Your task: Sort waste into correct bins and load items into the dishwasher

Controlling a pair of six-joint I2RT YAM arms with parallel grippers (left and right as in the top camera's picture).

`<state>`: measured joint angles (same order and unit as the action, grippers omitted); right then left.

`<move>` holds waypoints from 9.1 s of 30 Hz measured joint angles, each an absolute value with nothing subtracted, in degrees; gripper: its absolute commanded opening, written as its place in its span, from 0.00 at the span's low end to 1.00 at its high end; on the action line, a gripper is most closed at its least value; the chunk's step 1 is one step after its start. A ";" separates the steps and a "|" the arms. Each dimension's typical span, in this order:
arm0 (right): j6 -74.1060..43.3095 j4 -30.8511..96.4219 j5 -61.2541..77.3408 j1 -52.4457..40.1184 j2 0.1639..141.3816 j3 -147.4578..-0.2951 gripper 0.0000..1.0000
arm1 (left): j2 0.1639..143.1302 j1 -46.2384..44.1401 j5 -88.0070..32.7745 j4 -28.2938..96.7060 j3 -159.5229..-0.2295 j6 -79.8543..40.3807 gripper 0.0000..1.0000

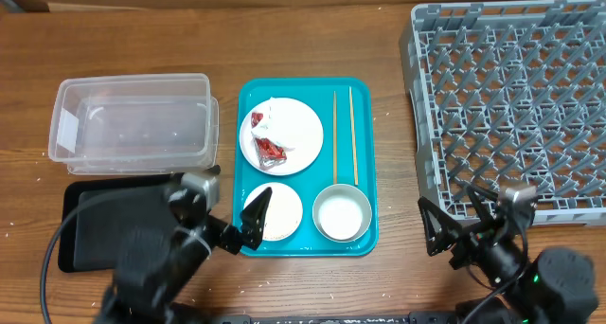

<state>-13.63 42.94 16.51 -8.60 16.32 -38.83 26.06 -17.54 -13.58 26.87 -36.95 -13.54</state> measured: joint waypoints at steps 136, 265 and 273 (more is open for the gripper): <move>-21.87 66.57 2.94 20.60 72.86 -68.38 0.56 | 84.55 -9.04 -62.46 67.53 -77.28 2.92 0.84; -10.52 78.26 32.34 1.08 70.24 -75.00 0.87 | 96.66 42.48 -67.75 92.58 -57.14 38.41 0.04; -10.48 78.00 32.34 1.08 70.24 -75.00 0.88 | 96.71 42.52 -68.51 90.11 -57.12 37.60 0.04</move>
